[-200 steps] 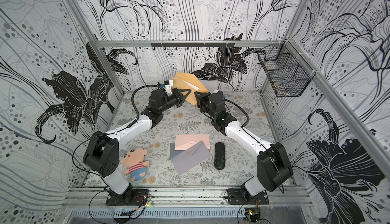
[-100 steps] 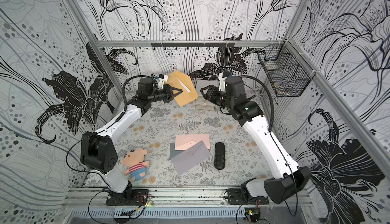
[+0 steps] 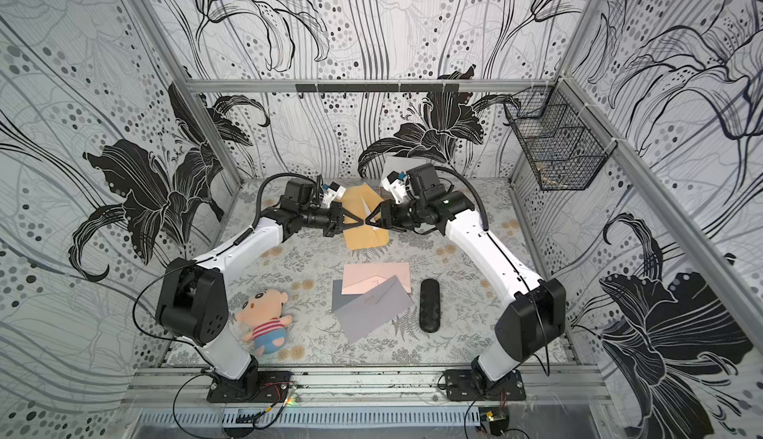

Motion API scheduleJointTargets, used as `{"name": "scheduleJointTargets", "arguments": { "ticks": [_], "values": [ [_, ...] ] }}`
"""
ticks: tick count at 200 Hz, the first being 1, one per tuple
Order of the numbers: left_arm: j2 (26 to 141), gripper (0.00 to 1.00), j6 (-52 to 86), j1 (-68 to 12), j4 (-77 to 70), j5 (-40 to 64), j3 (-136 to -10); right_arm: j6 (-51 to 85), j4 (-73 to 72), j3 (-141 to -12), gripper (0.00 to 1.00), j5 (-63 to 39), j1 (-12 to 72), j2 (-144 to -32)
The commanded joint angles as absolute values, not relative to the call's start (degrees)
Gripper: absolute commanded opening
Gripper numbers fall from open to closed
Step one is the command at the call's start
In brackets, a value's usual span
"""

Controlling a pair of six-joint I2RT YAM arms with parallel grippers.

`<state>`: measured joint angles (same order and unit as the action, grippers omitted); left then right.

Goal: Take the letter paper out of the envelope
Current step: Pick up the envelope from the envelope.

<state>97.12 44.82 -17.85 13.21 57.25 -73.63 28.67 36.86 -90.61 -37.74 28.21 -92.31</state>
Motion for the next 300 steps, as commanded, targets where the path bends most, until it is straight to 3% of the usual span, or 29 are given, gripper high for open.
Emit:
{"name": "scheduleJointTargets", "arguments": {
  "ticks": [1,57,161,196,232,300],
  "values": [
    [94.07,0.0,46.78,-18.46,5.09,59.24,-72.03,29.18,36.7,-93.65,0.4,-37.3,28.13,-94.11],
    [94.48,0.0,46.66,-17.79,3.89,64.79,-72.3,29.11,38.09,-96.46,0.37,-39.11,22.96,-98.77],
    [96.41,0.0,54.48,-16.98,-7.34,69.29,-72.29,36.52,28.26,-90.93,0.3,-55.1,18.43,-100.11],
    [96.53,0.0,55.02,-16.74,-8.02,69.16,-72.16,36.73,28.67,-90.07,0.29,-53.84,17.94,-98.97],
    [95.76,0.0,55.64,-15.65,-8.7,68.79,-71.99,41.88,23.69,-82.68,0.41,-52.2,15.92,-92.87],
    [96.15,0.0,58.12,-15.55,-11.45,69.56,-72.03,52.15,9.17,-72.99,0.51,-58.18,16.0,-90.09]
  ]
}}
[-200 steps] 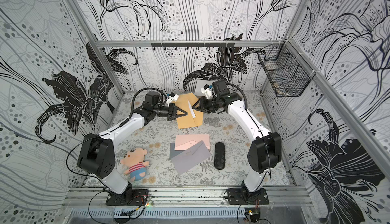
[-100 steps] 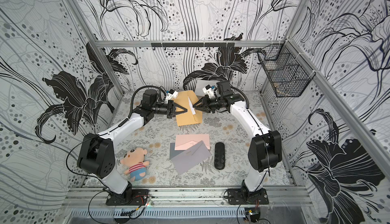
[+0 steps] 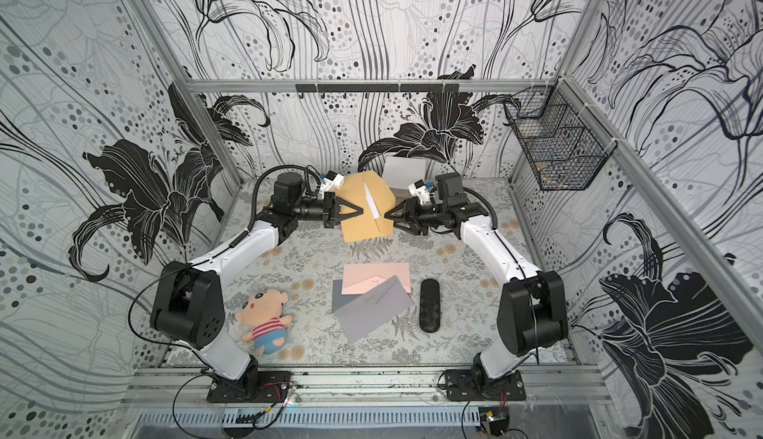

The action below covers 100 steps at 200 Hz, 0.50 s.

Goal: Take the letter paper out of the envelope
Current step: Pick up the envelope from the envelope.

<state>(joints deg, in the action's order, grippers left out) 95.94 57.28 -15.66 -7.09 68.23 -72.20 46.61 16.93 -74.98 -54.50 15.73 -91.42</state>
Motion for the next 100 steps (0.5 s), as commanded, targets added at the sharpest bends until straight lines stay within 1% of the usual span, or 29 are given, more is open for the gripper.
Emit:
{"name": "scheduleJointTargets", "arguments": {
  "ticks": [1,14,28,63,100],
  "values": [
    [96.15,0.0,58.15,-15.55,-11.53,69.59,-72.0,52.26,8.98,-72.88,0.51,-58.27,16.0,-90.09],
    [96.2,0.0,59.07,-15.48,-12.92,69.61,-71.81,52.86,8.05,-72.12,0.51,-58.86,16.08,-90.04],
    [96.25,0.0,60.12,-15.46,-14.22,69.66,-71.9,53.99,6.3,-70.9,0.48,-59.26,16.08,-90.09],
    [97.03,0.0,63.77,-15.47,-19.24,69.81,-71.37,63.56,-7.19,-67.08,0.47,-61.83,16.51,-90.35],
    [97.3,0.0,64.6,-15.47,-20.49,69.47,-71.04,65.39,-9.46,-67.1,0.44,-62.05,18.34,-90.61]
  ]
}}
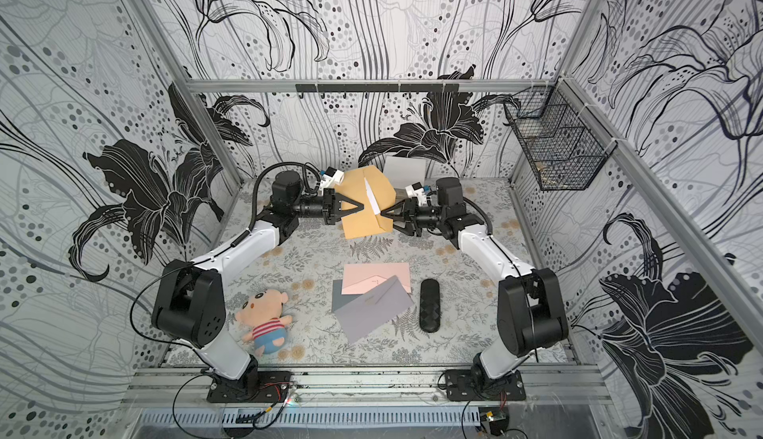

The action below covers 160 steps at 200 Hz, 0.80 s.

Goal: Take the letter paper out of the envelope
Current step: Pick up the envelope from the envelope.

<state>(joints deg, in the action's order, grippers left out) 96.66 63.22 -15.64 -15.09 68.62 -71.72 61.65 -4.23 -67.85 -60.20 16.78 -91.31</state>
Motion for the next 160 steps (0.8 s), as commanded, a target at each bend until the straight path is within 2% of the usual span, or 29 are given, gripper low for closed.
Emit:
{"name": "scheduleJointTargets", "arguments": {
  "ticks": [1,25,54,66,74,82,102,123,138,160],
  "values": [
    [97.29,0.0,64.6,-15.47,-20.49,69.45,-71.07,65.52,-9.7,-67.03,0.44,-62.05,18.35,-90.61],
    [97.34,0.0,64.2,-15.34,-20.31,69.09,-70.63,68.52,-13.74,-65.42,0.4,-61.79,18.56,-90.31],
    [97.65,0.0,64.51,-15.38,-21.07,68.73,-70.39,68.94,-14.12,-64.79,0.29,-61.35,18.7,-89.65],
    [97.91,0.0,64.77,-15.33,-21.2,68.66,-70.44,69.16,-14.41,-64.7,0.22,-61.26,18.72,-89.49],
    [98.17,0.0,64.74,-15.38,-21.09,68.64,-70.45,69.09,-14.3,-64.84,0.11,-60.97,18.72,-89.31],
    [98.26,0.12,64.33,-15.3,-20.27,68.33,-70.32,68.69,-13.66,-64.98,0.0,-60.25,18.71,-89.06],
    [97.91,0.3,60.99,-15.18,-13.95,65.36,-70.92,62.44,-4.46,-67.1,0.0,-56.85,18.72,-88.06],
    [95.51,0.5,54.3,-14.91,-0.13,56.06,-73.34,48.85,14.14,-71.5,0.0,-45.93,18.69,-86.45],
    [93.81,0.54,50.37,-14.85,11.33,46.21,-76.33,43.21,19.32,-72.75,0.0,-37.99,18.86,-85.66],
    [93.83,0.51,50.86,-16.14,19.97,37.65,-80.75,34.1,24.45,-76.56,0.0,-26.14,22.08,-85.99]
  ]
}}
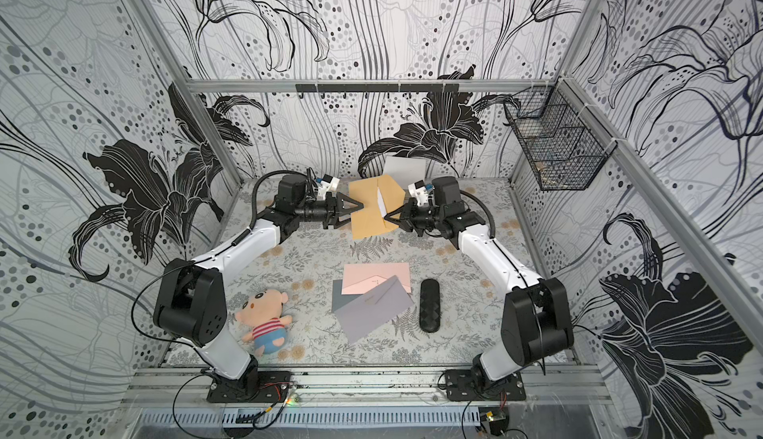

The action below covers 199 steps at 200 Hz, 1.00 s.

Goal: Take the letter paper out of the envelope
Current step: Pick up the envelope from the envelope, then take out the letter paper from the envelope.

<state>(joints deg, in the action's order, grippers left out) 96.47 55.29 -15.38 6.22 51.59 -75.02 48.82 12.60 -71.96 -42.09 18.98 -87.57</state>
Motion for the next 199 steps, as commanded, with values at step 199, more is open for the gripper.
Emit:
{"name": "scheduleJointTargets", "arguments": {
  "ticks": [199],
  "values": [
    [104.06,0.44,50.28,-26.55,45.8,20.47,-108.9,16.0,19.33,-80.07,0.0,-6.31,34.16,-85.97]
  ]
}}
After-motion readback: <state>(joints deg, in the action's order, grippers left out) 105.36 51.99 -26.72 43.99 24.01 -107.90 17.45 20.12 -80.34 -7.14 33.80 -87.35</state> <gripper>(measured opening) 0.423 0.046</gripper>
